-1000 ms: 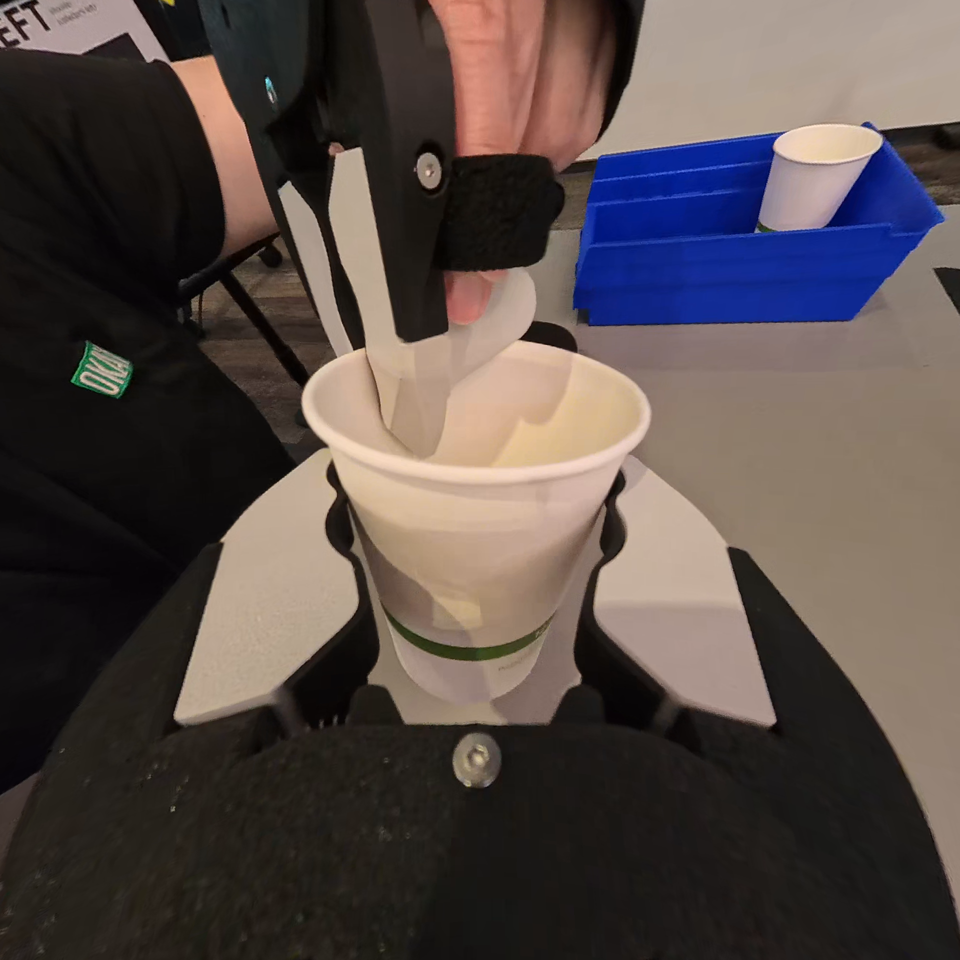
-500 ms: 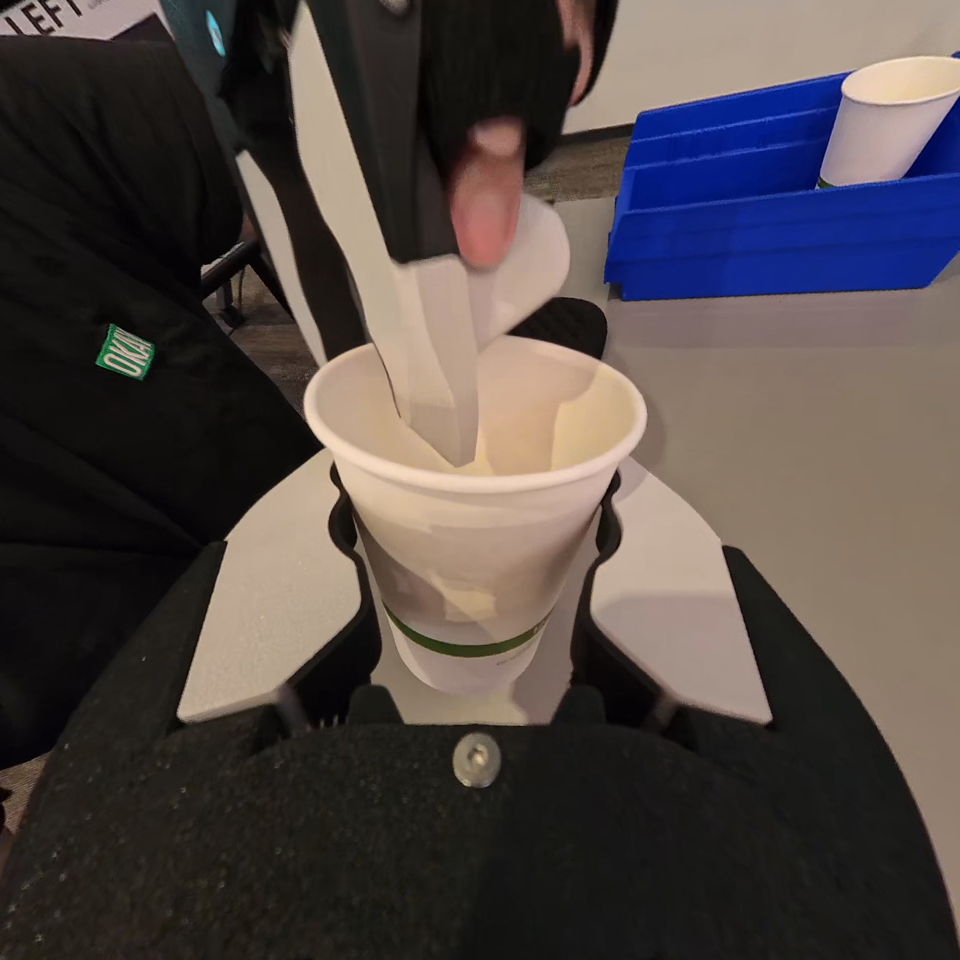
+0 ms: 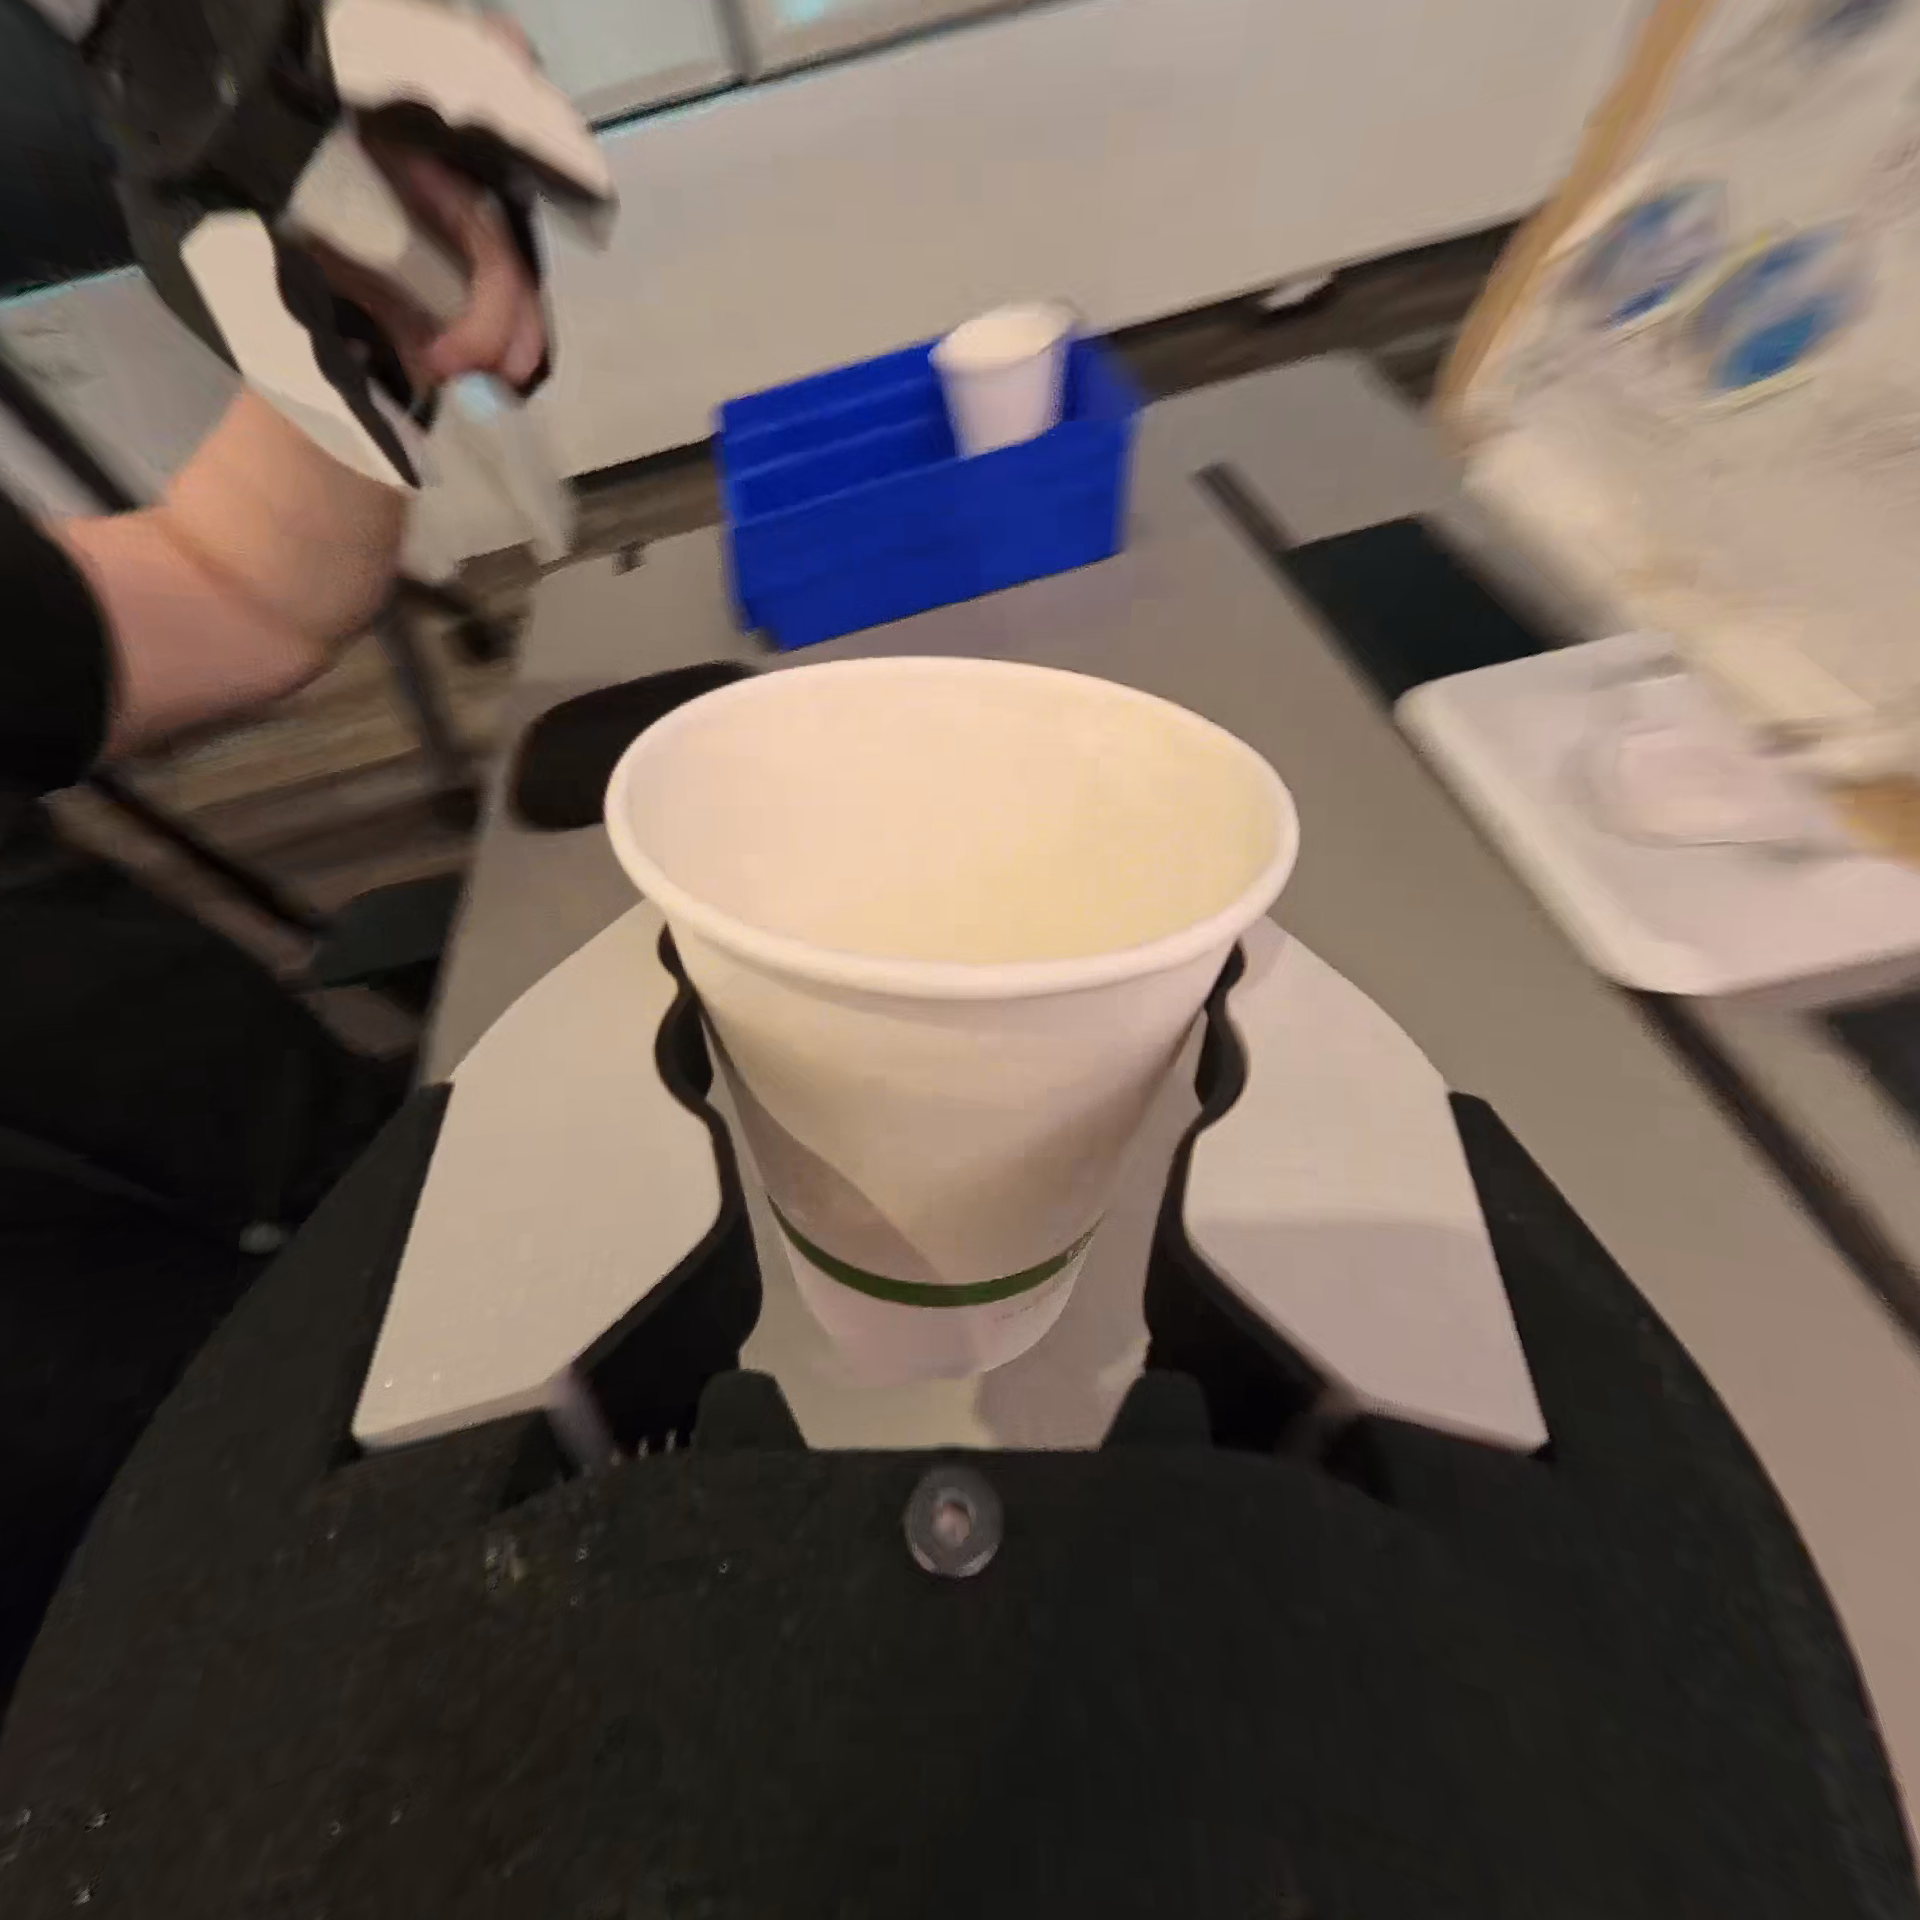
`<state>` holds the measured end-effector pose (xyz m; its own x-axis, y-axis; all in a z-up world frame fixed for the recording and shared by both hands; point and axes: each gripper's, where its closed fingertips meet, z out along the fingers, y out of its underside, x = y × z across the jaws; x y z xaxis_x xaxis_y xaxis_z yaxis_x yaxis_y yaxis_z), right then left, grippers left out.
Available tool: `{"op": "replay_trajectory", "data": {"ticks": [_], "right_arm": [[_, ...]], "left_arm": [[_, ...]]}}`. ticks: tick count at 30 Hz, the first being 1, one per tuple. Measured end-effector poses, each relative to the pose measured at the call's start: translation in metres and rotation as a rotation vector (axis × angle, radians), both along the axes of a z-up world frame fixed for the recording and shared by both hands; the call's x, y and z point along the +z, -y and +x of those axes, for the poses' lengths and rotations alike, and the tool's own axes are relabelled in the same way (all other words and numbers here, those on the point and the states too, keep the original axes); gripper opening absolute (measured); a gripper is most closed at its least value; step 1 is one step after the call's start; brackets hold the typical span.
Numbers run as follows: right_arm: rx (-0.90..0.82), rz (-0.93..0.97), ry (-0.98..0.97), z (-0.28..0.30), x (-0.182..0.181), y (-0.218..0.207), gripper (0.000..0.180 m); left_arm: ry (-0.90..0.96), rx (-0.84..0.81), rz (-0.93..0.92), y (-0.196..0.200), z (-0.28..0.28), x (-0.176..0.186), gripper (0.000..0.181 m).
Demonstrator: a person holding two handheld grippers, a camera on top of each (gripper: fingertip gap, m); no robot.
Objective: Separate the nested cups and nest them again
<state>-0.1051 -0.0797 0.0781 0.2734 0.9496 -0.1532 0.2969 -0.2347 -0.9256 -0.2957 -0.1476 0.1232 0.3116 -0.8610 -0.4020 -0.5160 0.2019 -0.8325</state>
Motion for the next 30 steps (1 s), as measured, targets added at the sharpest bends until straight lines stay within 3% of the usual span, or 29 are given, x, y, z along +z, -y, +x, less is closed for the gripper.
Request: {"op": "replay_trajectory", "data": {"ticks": [6, 9, 12, 19, 30], "right_arm": [[-0.795, 0.536, -0.049, 0.192, 0.074, -0.035, 0.093], [-1.075, 0.636, 0.017, 0.273, 0.072, -0.027, 0.093], [-1.253, 0.6, 0.092, 0.331, 0.05, -0.017, 0.093], [-1.299, 0.559, -0.172, 0.368, 0.042, -0.006, 0.093], [-1.348, 0.55, -0.263, 0.375, 0.012, -0.052, 0.093]], "left_arm": [[0.335, 0.263, -0.157, -0.032, -0.078, -0.022, 0.083], [0.431, 0.333, -0.14, -0.041, -0.106, -0.025, 0.081], [0.51, 0.414, -0.084, -0.046, -0.131, -0.026, 0.084], [0.566, 0.51, -0.068, -0.041, -0.166, -0.039, 0.085], [0.475, 0.507, -0.079, -0.03, -0.164, -0.054, 0.081]]}}
